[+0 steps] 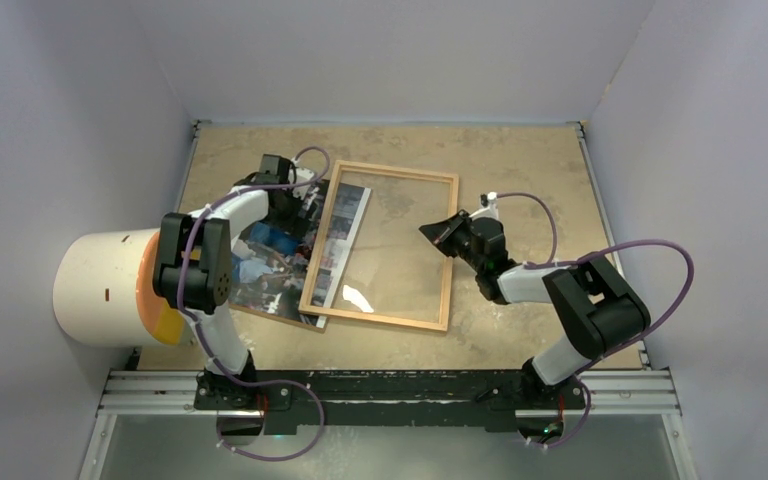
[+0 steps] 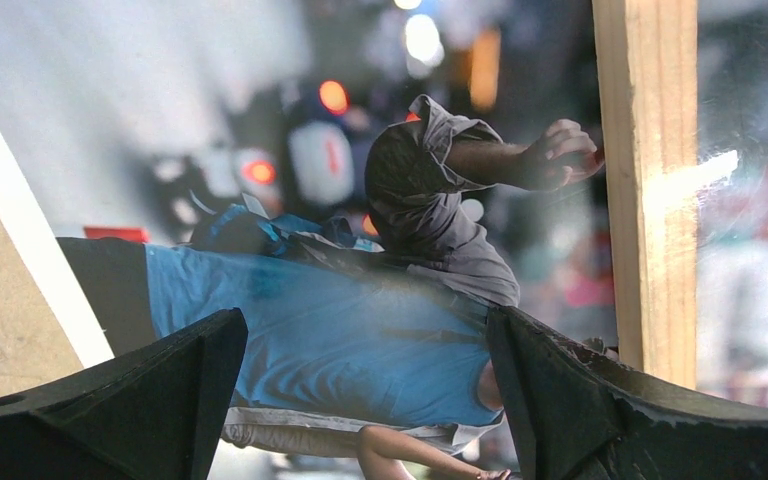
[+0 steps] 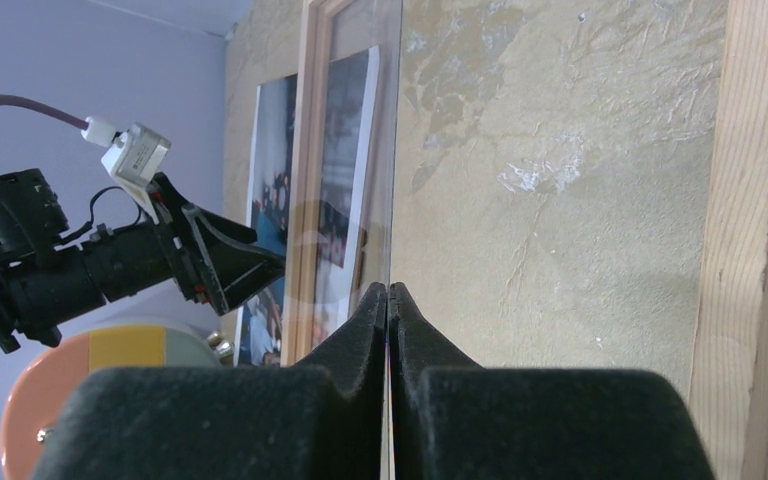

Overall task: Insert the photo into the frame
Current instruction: Place the photo frame item in the photo frame.

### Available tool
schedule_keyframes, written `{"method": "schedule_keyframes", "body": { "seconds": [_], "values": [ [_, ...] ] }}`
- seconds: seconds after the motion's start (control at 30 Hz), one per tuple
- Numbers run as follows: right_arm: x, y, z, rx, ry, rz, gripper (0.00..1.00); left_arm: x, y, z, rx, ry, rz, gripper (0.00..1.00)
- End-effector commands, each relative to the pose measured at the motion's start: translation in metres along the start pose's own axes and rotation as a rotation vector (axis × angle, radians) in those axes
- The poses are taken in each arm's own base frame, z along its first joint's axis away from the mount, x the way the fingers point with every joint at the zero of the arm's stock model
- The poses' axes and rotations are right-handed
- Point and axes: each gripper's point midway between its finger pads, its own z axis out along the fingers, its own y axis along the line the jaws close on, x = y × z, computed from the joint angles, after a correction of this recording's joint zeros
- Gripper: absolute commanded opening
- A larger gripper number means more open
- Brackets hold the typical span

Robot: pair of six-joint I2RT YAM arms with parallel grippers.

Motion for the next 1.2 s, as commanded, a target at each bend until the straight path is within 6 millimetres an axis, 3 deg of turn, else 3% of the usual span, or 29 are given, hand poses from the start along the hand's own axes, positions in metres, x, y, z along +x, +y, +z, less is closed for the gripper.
{"method": "schedule_keyframes", "body": {
  "seconds": [0.0,1.17],
  "values": [
    [-0.013,0.012,-0.004,-0.044,-0.052,0.008,0.0,0.0,-0.001,0.007,-0.015,-0.002,0.02,0.96],
    [-0.021,0.004,-0.01,0.006,-0.091,-0.032,0.0,0.001,-0.026,0.012,0.001,0.006,0.073,0.94]
  ]
}}
